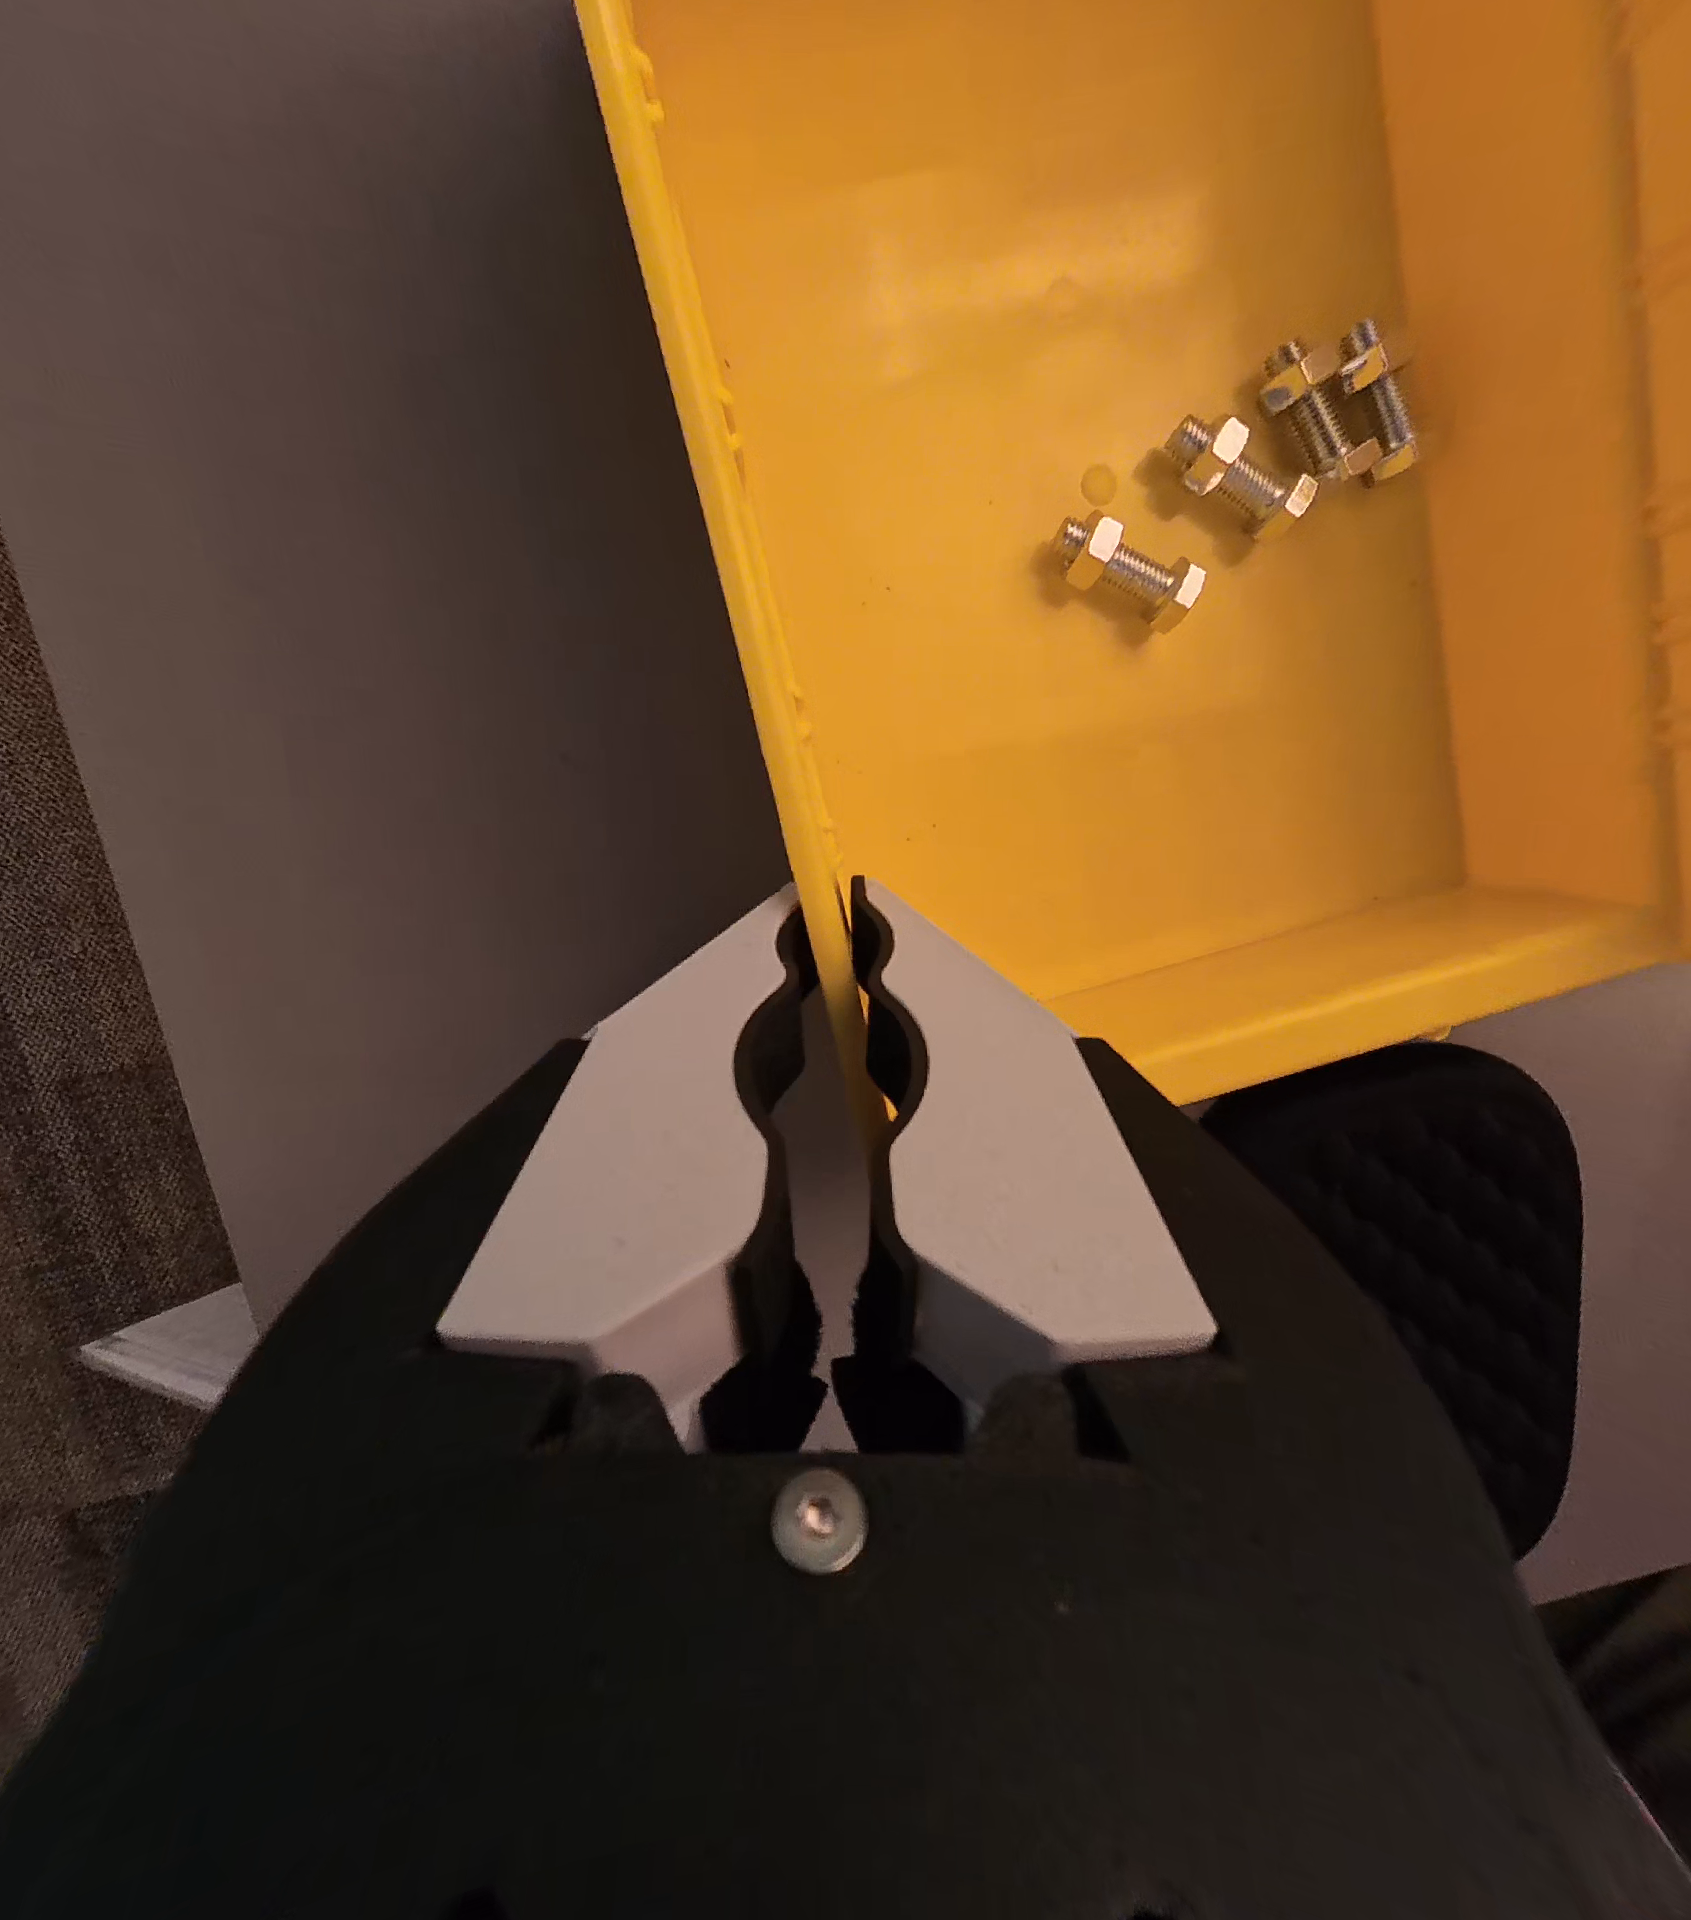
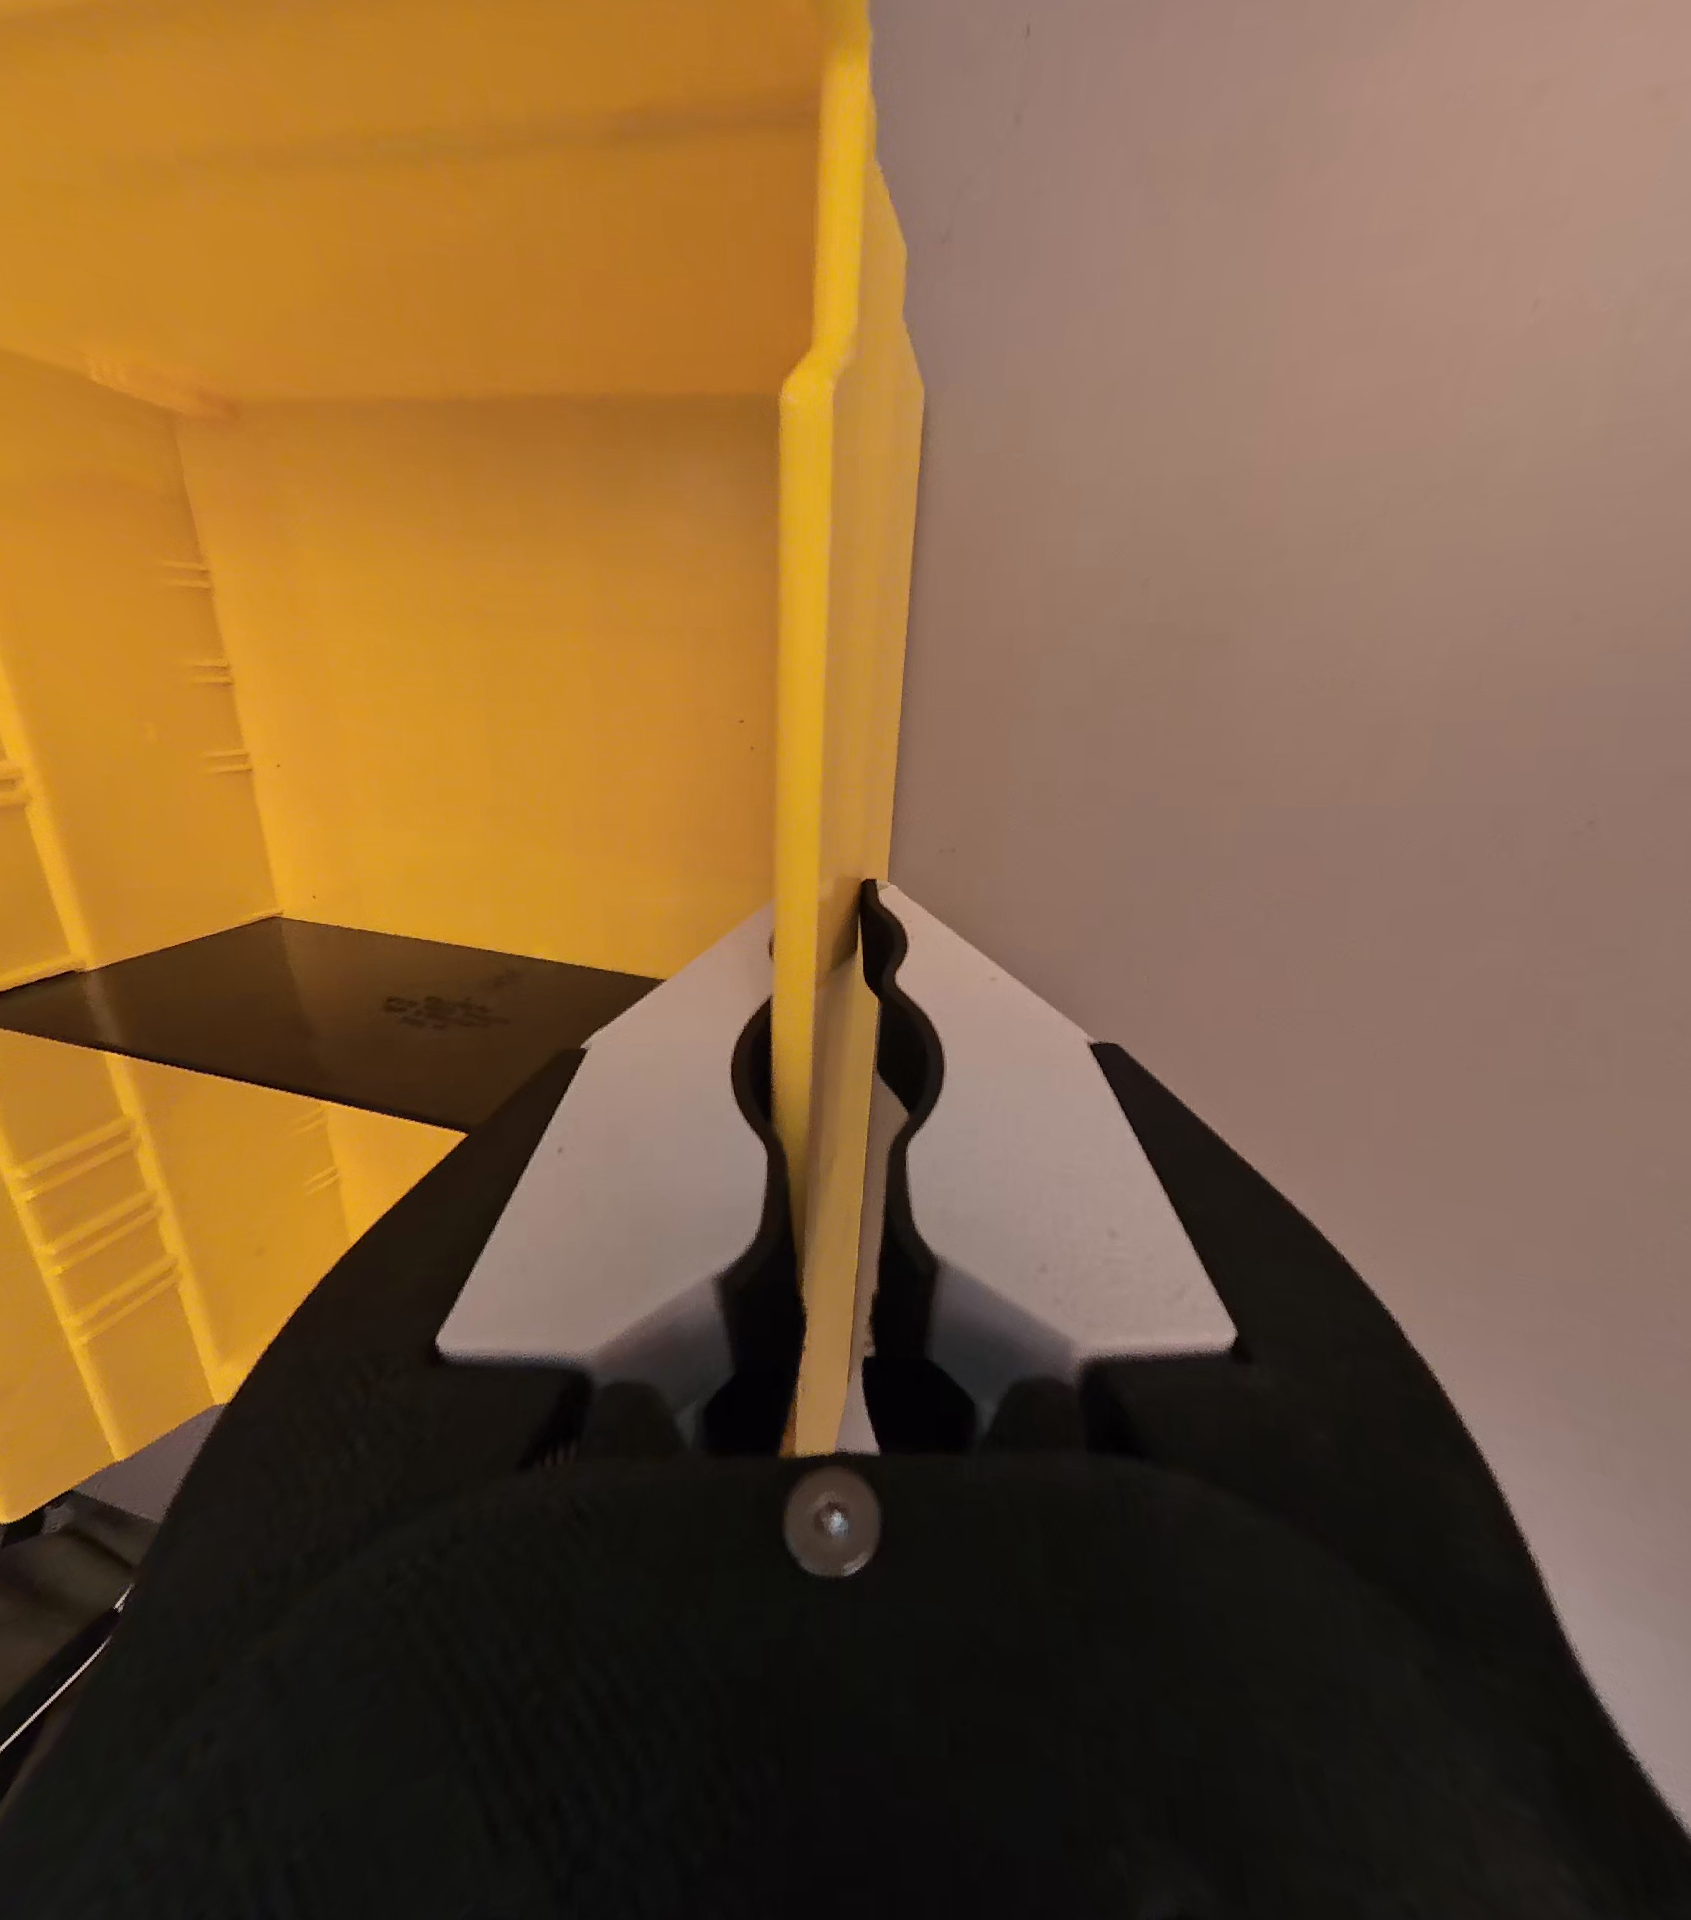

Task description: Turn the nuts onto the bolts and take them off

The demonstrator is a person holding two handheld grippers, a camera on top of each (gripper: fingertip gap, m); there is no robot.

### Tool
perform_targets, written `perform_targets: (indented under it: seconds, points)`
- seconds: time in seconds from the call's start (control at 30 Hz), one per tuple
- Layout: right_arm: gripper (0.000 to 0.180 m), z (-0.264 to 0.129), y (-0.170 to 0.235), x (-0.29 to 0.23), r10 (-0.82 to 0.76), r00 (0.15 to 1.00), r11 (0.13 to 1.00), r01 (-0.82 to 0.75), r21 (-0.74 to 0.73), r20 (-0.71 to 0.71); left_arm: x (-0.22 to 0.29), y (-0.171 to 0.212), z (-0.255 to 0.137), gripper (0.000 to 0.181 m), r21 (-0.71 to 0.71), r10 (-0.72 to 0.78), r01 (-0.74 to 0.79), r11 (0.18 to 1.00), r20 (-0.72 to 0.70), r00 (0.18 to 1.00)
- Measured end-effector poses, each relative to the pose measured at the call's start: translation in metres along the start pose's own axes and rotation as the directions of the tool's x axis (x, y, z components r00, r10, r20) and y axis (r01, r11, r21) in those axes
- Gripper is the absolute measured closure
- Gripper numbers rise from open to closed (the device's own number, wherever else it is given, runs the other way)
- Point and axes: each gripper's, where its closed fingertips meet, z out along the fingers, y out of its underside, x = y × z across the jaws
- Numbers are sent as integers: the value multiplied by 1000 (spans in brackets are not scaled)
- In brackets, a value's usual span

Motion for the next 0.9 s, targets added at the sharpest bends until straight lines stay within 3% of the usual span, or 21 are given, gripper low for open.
perform_targets:
  seconds: [0.3,0.63,0.77,0.9]
  points:
    - [174,-2,-2,1,-26,1000,999,26,38,-13,1,2,-1,178,-3,6,-6,1000,-13,1000]
    - [169,-28,-23,1,-143,979,959,173,223,-145,0,2,-1,177,-7,30,-30,1000,-2,1000]
    - [166,-70,-45,-6,-178,949,871,275,406,-261,1,-5,-8,168,46,23,-23,999,-2,1000]
    - [159,-128,-65,-49,-275,907,633,420,650,-318,-4,-24,-31,157,167,13,-23,986,63,998]
